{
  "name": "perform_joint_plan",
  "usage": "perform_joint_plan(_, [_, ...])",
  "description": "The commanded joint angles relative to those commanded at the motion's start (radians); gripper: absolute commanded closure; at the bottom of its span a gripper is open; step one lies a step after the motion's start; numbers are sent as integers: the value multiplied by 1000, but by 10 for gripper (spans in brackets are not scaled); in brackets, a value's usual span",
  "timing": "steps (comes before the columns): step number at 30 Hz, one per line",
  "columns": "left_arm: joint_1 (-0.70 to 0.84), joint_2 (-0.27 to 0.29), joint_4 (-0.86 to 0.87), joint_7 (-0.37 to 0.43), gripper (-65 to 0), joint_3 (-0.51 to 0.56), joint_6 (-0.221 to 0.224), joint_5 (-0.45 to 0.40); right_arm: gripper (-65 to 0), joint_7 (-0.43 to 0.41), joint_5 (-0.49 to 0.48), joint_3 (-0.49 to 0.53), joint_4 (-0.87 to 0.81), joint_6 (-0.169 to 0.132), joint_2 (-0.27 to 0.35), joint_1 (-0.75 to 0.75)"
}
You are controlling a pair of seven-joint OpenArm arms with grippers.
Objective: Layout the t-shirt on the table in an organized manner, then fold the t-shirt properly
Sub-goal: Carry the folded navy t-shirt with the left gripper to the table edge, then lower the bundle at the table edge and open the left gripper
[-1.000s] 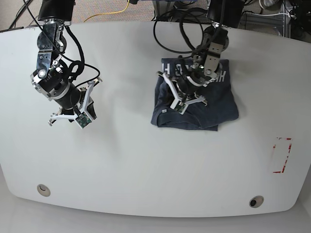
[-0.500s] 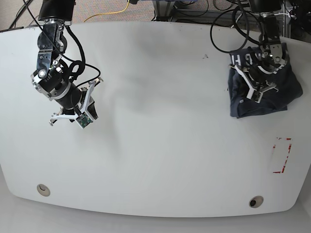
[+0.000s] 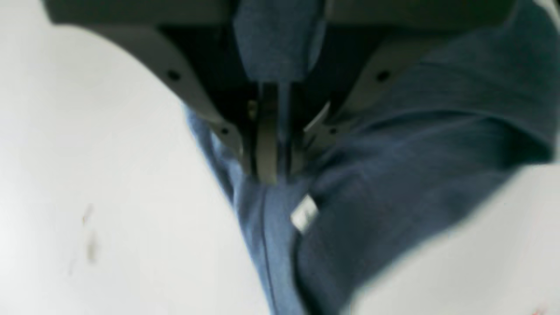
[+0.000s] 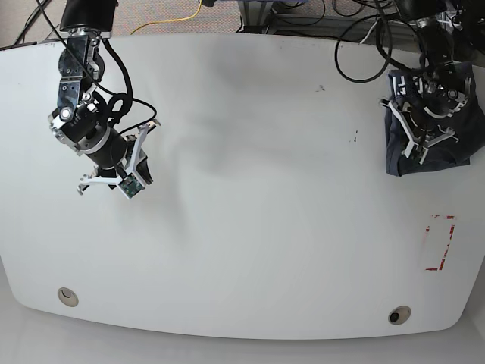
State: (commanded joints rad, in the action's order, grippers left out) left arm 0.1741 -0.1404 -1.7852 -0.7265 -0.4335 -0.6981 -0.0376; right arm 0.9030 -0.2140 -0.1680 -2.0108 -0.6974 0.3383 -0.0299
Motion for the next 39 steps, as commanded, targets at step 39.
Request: perform_joint_plan(39, [38,-106,57,-293,-22,-281,0,-2,-67,0,0,-69,-2,-1,0,-28])
